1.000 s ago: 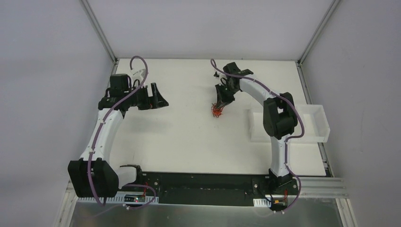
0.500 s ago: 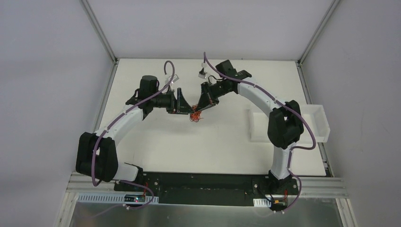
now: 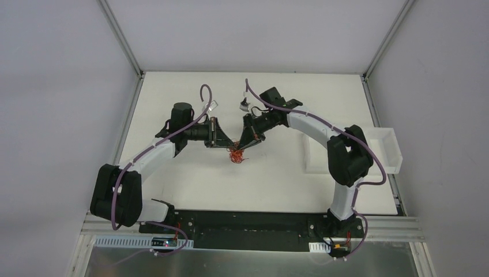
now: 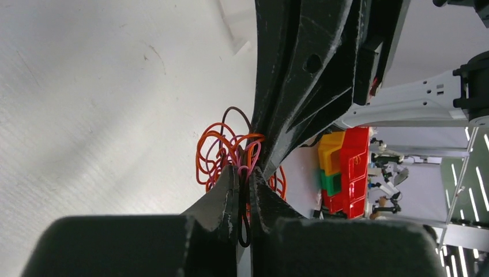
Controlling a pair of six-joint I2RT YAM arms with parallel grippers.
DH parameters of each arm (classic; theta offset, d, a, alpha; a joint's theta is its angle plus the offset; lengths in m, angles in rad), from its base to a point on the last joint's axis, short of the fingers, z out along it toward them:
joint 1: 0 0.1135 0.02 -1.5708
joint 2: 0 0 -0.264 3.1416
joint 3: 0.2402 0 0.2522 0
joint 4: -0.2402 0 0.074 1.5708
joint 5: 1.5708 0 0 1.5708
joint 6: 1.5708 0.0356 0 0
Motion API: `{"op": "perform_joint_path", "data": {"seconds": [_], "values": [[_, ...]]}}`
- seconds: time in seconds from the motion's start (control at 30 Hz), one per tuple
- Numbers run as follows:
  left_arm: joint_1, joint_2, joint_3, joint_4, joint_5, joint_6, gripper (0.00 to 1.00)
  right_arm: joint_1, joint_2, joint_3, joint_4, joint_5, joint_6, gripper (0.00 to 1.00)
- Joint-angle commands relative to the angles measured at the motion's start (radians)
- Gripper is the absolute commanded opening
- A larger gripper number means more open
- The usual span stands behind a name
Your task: Untangle the cables
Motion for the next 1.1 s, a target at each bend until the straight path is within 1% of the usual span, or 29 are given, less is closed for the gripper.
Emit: {"op": "perform_joint_path", "data": {"seconds": [0.0, 0.07, 0.17, 0.27, 0.43, 0.53, 0.67, 0.77, 0.87, 0.97, 1.07], "values": [[0.006, -0.125, -0.024, -0.106, -0.027, 0.103, 0.0, -0.015, -0.127, -0.006, -0.004, 0.009, -0.029, 0.0], [0.027, -0.166, -0.03, -0.158, -0.028, 0.139, 0.0, -0.032, -0.149, -0.022, -0.026, 0.062, -0.045, 0.0], [0.088, -0.216, -0.023, -0.251, -0.018, 0.189, 0.0, -0.055, -0.184, -0.043, -0.091, 0.242, -0.101, 0.0], [0.145, -0.251, 0.004, -0.38, -0.061, 0.259, 0.0, -0.078, -0.238, -0.092, -0.106, 0.414, -0.142, 0.0], [0.237, -0.273, 0.004, -0.478, -0.088, 0.28, 0.0, -0.11, -0.301, -0.134, -0.135, 0.557, -0.184, 0.0], [0.268, -0.275, 0.013, -0.531, -0.112, 0.286, 0.0, -0.119, -0.325, -0.141, -0.166, 0.67, -0.22, 0.0], [0.315, -0.267, 0.045, -0.656, -0.17, 0.334, 0.0, -0.154, -0.374, -0.173, -0.173, 0.786, -0.245, 0.0], [0.334, -0.263, 0.063, -0.731, -0.24, 0.387, 0.0, -0.191, -0.406, -0.202, -0.169, 0.868, -0.261, 0.0], [0.351, -0.25, 0.085, -0.808, -0.355, 0.438, 0.0, -0.24, -0.439, -0.219, -0.168, 0.933, -0.274, 0.0], [0.381, -0.232, 0.104, -0.864, -0.495, 0.483, 0.0, -0.297, -0.467, -0.223, -0.169, 0.974, -0.288, 0.0], [0.411, -0.208, 0.119, -0.9, -0.591, 0.505, 0.0, -0.349, -0.487, -0.204, -0.174, 0.99, -0.302, 0.0]]}}
